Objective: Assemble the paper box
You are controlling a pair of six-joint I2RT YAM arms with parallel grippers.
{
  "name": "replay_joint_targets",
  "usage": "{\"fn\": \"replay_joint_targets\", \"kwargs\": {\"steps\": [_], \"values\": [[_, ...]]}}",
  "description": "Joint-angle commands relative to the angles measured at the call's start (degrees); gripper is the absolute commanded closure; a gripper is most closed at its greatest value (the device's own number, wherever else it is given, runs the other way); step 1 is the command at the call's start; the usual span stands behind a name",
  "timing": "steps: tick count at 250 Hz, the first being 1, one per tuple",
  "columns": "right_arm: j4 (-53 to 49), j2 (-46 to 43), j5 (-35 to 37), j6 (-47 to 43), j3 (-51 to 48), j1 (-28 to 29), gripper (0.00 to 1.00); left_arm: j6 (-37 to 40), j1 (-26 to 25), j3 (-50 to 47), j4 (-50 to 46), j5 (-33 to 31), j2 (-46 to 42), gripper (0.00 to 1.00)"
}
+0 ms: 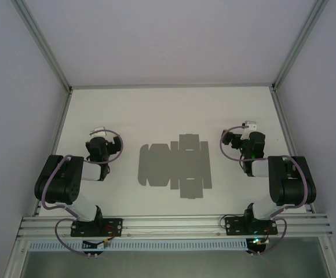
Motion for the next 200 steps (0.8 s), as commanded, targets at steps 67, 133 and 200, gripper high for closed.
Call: {"fn": "replay_joint_targets", "kwargs": {"steps": [67, 133, 200], "values": [[0.32, 0.04, -0.94, 0.07, 0.63, -0.06, 0.0, 0.05, -0.32, 1.28, 1.42, -0.14, -0.36, 0.0], [0.38, 0.02, -0.96, 0.13, 0.52, -0.1, 0.0, 0.1, -0.36, 1.25, 1.29, -0.08, -0.36, 0.0], [-8.25, -5.39, -0.77, 0.0, 2.94, -0.17, 0.0, -2.15, -0.32, 5.76, -11.8, -5.37, -6.6, 0.0]]}}
